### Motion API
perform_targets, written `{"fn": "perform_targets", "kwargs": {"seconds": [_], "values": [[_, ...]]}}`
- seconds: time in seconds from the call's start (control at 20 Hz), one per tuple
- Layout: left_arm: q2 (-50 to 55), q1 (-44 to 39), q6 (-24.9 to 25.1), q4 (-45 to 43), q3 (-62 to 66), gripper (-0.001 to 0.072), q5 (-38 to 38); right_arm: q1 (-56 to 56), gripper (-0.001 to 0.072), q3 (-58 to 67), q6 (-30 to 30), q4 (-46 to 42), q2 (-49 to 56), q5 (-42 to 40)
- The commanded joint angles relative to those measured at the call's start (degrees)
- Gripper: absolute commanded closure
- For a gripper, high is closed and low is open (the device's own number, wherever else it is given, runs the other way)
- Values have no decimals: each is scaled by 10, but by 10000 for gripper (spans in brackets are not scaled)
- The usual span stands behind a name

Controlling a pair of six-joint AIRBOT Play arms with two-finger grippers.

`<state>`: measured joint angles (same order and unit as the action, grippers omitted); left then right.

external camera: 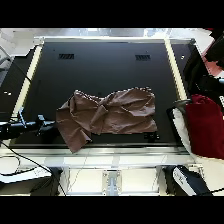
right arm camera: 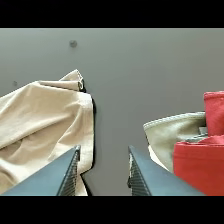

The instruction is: Fold the shirts.

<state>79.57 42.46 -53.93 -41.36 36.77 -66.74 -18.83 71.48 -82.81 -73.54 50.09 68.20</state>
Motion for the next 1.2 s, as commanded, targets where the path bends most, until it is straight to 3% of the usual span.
{"fn": "perform_targets", "kwargs": {"seconds": [0.0,0.15,0.25,0.35,0.55,0.65,0.75,0.8,0.9,0.95,1.0,1.15], "values": [[26,-18,25,26,-3,274,13,0,365,0,0,8,0,2],[44,-62,48,78,-2,276,36,0,365,0,0,18,0,4],[53,-90,69,119,-2,340,38,0,366,0,0,17,0,21],[52,-104,69,123,-1,686,42,-1,365,0,2,4,-3,31],[50,-91,68,123,-1,691,31,-1,365,-88,-33,-58,-64,49],[50,-86,68,123,-1,691,21,-1,365,-234,-117,-50,-133,-5],[50,-87,68,123,-1,691,11,-1,366,-392,-197,31,-180,-76],[50,-87,68,123,-1,691,11,-1,365,-458,-200,99,-178,-91],[50,-87,68,123,-1,691,6,0,358,-547,-135,229,-148,-98],[50,-87,68,123,-1,691,0,0,278,-573,-110,275,-130,-108],[50,-87,68,123,-1,691,-2,0,224,-589,-95,308,-110,-121],[50,-88,68,123,-1,691,-2,0,224,-594,-56,369,-46,-144]]}}
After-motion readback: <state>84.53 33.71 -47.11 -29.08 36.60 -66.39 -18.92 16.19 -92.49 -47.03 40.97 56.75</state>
